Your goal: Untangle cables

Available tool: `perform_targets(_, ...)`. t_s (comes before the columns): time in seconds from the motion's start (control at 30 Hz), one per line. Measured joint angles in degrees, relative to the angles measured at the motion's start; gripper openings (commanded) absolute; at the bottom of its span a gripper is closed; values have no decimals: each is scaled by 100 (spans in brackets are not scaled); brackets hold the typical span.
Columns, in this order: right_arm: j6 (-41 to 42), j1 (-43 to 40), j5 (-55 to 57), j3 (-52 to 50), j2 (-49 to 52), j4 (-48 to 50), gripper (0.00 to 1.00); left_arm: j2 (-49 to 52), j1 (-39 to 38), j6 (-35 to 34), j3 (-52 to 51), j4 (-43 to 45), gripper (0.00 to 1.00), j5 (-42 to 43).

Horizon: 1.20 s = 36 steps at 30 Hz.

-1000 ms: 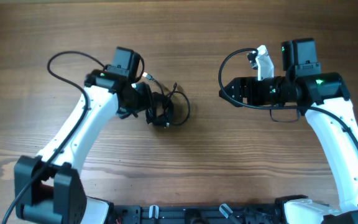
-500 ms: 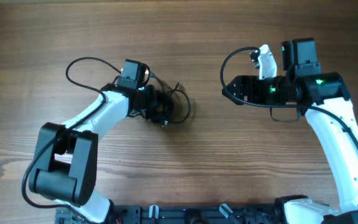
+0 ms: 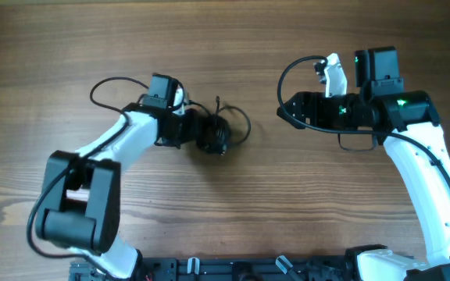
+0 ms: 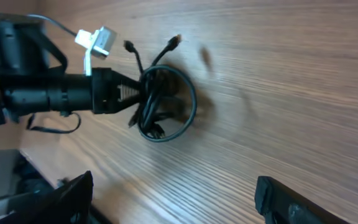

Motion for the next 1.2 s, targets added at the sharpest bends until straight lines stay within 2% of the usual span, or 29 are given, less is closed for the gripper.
perform_targets(0.1, -22, 33, -654, 0, 0, 234, 71, -675, 295, -240, 48, 2, 4, 660)
perform_targets(0.2, 131, 472, -839, 2, 0, 529, 69, -1001, 306, -907, 111, 46, 4, 802)
perform_targets(0.33, 866, 1473, 0, 2, 0, 942, 65, -999, 306, -2326, 111, 42, 4, 570)
perform_targets(0.43, 1285, 2120, 793, 2, 0, 1202, 60, -999, 306, -3003, 111, 44, 4, 549)
perform_targets(0.5, 1403, 2428, 1261, 2, 11, 1274, 52, -999, 282, -3237, 111, 44, 4, 597)
perform_targets(0.6, 1628, 2743, 1860, 2, 286, 1447, 36, -999, 129, -3456, 111, 42, 4, 772)
perform_targets(0.9, 2203, 2782, 2234, 2, 927, 1878, 27, -999, 4, -3897, 111, 55, 4, 1259)
perform_targets(0.97, 2262, 2789, 2312, 2, 1067, 2002, 25, -997, 15, -3901, 111, 105, 4, 1381)
perform_targets(1.03, 2284, 2793, 2468, 15, 1093, 2131, 15, -984, 70, -3829, 111, 282, 4, 1478)
perform_targets(1.07, 2293, 2793, 2564, 26, 1093, 2131, 6, -973, 85, -3775, 111, 343, 4, 1550)
perform_targets(1.2, 2304, 2747, 2889, 39, 1093, 1976, 4, -960, 101, -3351, 111, 389, 4, 1764)
